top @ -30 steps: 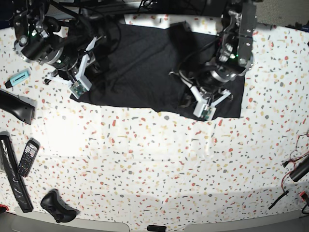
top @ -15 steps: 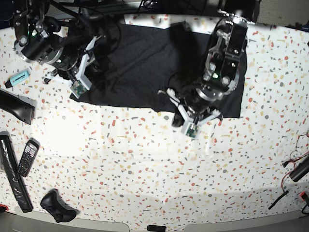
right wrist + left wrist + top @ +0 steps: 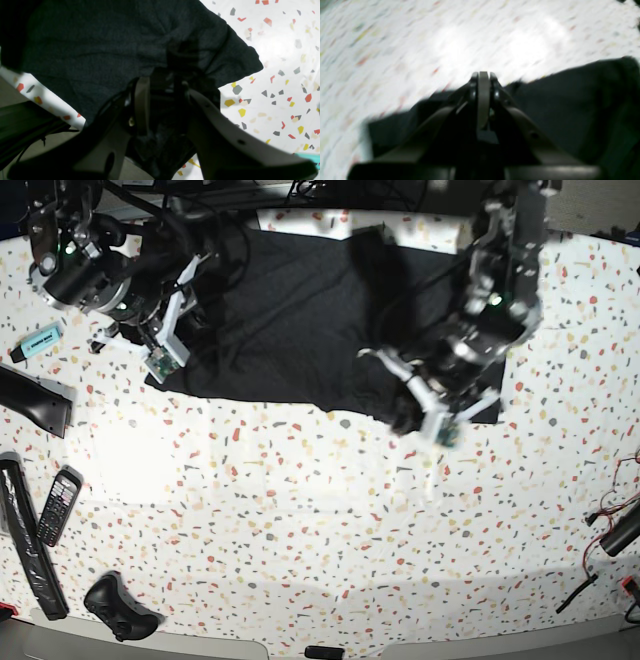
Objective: Fold the T-shirt properly
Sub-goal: 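Open the left gripper and raise it off the shirt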
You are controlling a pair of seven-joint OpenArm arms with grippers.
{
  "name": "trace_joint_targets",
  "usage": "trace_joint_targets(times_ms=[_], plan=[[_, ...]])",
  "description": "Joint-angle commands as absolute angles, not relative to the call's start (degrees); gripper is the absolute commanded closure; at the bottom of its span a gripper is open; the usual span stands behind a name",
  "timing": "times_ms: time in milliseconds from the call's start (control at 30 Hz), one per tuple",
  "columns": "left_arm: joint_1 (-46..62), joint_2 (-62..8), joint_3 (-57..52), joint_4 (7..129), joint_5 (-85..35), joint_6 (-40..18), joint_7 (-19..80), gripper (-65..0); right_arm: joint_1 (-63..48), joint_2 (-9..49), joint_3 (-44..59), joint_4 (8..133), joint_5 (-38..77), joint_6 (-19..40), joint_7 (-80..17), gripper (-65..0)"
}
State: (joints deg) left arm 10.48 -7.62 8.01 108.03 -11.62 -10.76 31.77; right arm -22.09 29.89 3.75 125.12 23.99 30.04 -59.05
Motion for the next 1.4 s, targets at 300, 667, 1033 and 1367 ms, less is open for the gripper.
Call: trace_joint_targets(times_ms=[300, 667, 1033, 1367], plan=[[24.73, -7.77, 6.57, 110.21, -12.21, -11.81, 30.22, 0.0, -21.76, 30.28, 4.12, 125.97, 29.15, 30.22, -58.11, -16.4], [25.85, -6.37, 20.12, 105.62, -8.99, -12.19, 35.14, 0.0, -21.76, 30.33, 4.19, 125.97, 25.47, 30.20, -58.57, -16.4], [25.41, -6.44, 22.92, 108.03, -9.13, -16.75, 35.24, 0.0, -21.76, 30.33, 4.69, 125.99, 24.12, 29.87, -59.59, -16.5], [25.43, -6.85, 18.17, 119.24, -4.47, -16.71, 38.15, -16.2, -23.90, 30.33, 16.36, 125.97, 26.72, 29.78, -62.61, -29.7]])
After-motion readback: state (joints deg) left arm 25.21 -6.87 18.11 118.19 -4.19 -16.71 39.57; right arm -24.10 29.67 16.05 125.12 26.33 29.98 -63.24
